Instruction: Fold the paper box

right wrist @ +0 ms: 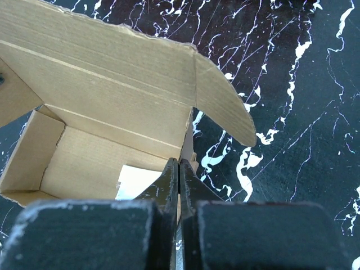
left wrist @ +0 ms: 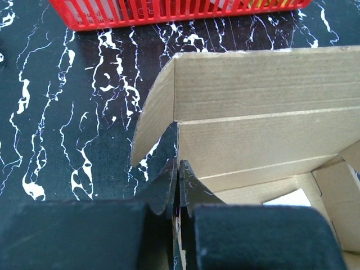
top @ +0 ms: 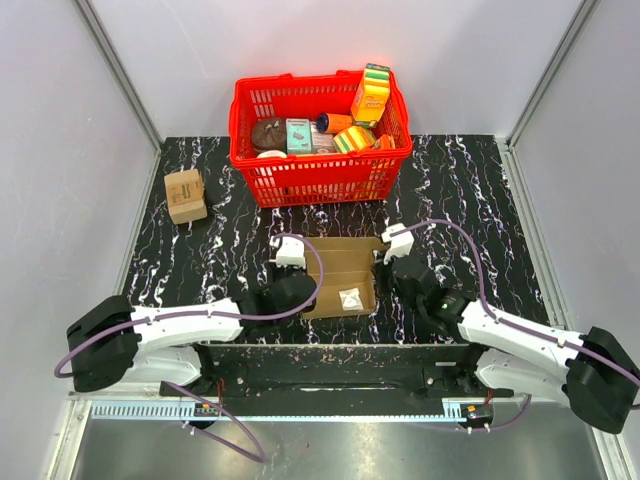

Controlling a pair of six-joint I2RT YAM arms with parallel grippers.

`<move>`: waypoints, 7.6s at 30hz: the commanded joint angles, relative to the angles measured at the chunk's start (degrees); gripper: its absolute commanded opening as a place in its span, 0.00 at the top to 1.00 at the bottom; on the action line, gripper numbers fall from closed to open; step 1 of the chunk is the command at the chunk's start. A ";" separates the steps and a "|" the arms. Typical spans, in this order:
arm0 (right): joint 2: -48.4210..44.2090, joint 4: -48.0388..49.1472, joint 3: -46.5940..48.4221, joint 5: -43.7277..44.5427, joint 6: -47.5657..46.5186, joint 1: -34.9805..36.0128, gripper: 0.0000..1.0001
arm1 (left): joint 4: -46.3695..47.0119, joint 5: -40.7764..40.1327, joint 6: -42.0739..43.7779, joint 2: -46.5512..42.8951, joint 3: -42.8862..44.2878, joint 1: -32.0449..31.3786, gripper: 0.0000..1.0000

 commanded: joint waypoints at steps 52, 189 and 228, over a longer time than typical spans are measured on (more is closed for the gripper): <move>6.96 37.42 -13.46 16.88 -7.37 10.38 1.00 | 44.82 -9.58 11.72 8.97 -14.29 -3.05 1.00; -0.69 10.61 -12.32 24.52 12.94 16.79 0.87 | -5.29 13.80 7.83 -34.43 -0.94 -26.08 0.05; -9.65 -1.76 -10.65 19.08 19.17 16.79 0.62 | 8.96 37.97 12.24 -2.54 3.11 1.17 0.05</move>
